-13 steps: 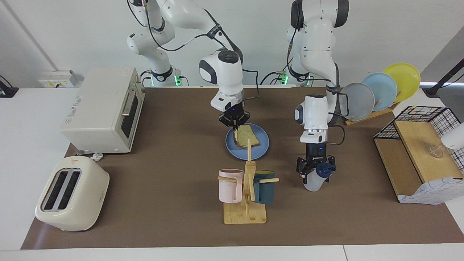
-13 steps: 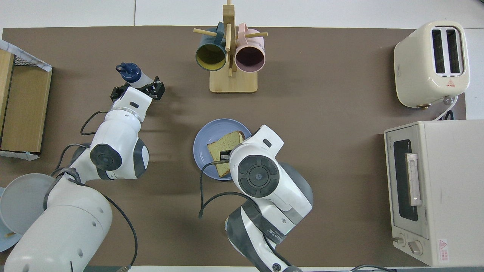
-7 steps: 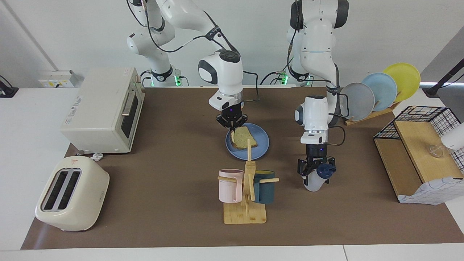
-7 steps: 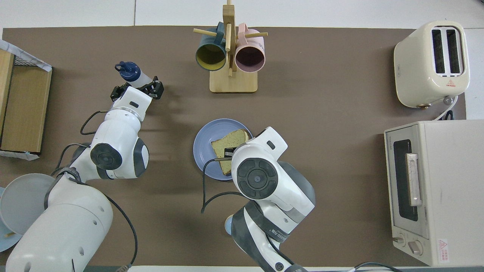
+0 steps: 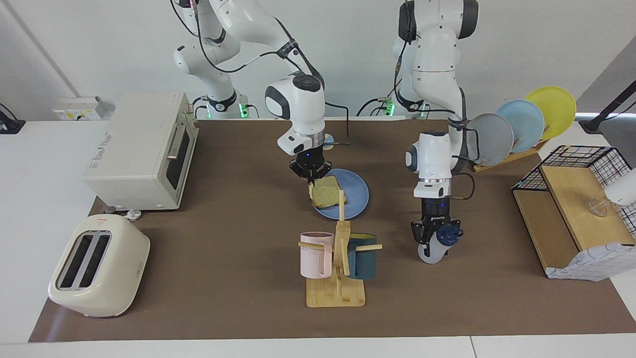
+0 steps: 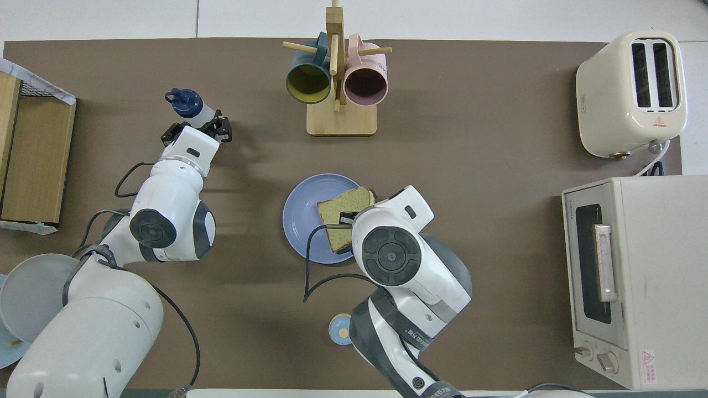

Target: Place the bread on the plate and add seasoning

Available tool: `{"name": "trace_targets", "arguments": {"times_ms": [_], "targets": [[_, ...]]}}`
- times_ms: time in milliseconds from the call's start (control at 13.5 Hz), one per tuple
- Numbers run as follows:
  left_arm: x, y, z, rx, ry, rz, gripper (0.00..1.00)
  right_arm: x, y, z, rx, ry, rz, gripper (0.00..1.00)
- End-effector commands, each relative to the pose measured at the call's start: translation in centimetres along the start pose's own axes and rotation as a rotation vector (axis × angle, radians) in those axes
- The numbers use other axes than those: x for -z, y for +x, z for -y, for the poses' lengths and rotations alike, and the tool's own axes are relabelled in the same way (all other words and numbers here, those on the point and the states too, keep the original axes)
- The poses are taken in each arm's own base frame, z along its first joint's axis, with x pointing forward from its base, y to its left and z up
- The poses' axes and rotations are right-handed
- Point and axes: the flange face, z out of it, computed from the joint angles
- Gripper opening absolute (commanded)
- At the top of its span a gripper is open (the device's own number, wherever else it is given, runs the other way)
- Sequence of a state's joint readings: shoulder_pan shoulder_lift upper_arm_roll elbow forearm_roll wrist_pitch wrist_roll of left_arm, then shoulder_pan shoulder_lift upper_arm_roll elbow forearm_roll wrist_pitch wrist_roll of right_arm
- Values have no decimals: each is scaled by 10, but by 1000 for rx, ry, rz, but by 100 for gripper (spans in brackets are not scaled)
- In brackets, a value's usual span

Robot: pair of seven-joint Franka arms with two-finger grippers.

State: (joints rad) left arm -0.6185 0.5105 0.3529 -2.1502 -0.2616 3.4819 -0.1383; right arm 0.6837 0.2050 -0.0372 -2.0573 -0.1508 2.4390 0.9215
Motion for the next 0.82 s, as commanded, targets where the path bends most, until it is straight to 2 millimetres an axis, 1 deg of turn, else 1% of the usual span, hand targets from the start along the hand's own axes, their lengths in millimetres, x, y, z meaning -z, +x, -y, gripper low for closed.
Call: {"name": "trace_targets", "arguments": {"times_ms": [0, 74, 148, 297, 445, 519, 594, 742], "targets": [[0, 14, 13, -9, 15, -32, 0, 4, -1, -7, -27, 12, -13, 66], [1, 19, 15, -12, 15, -36, 0, 6, 2, -7, -27, 15, -16, 78], [5, 25, 14, -7, 10, -32, 0, 7, 2, -7, -28, 17, -18, 100], [14, 42, 13, 9, -2, -1, 0, 18, 7, -1, -23, 29, -30, 100], [22, 65, 11, -20, -17, 40, 0, 35, 15, -7, -31, 37, -44, 100], [26, 72, 8, -46, -24, 56, 0, 45, 26, -17, -39, 26, -46, 100], [27, 80, 10, -74, -23, 51, 0, 56, 41, -28, -22, 4, -40, 100], [32, 95, 6, -111, -29, 88, 0, 84, 77, -56, 48, -55, 3, 100]]}}
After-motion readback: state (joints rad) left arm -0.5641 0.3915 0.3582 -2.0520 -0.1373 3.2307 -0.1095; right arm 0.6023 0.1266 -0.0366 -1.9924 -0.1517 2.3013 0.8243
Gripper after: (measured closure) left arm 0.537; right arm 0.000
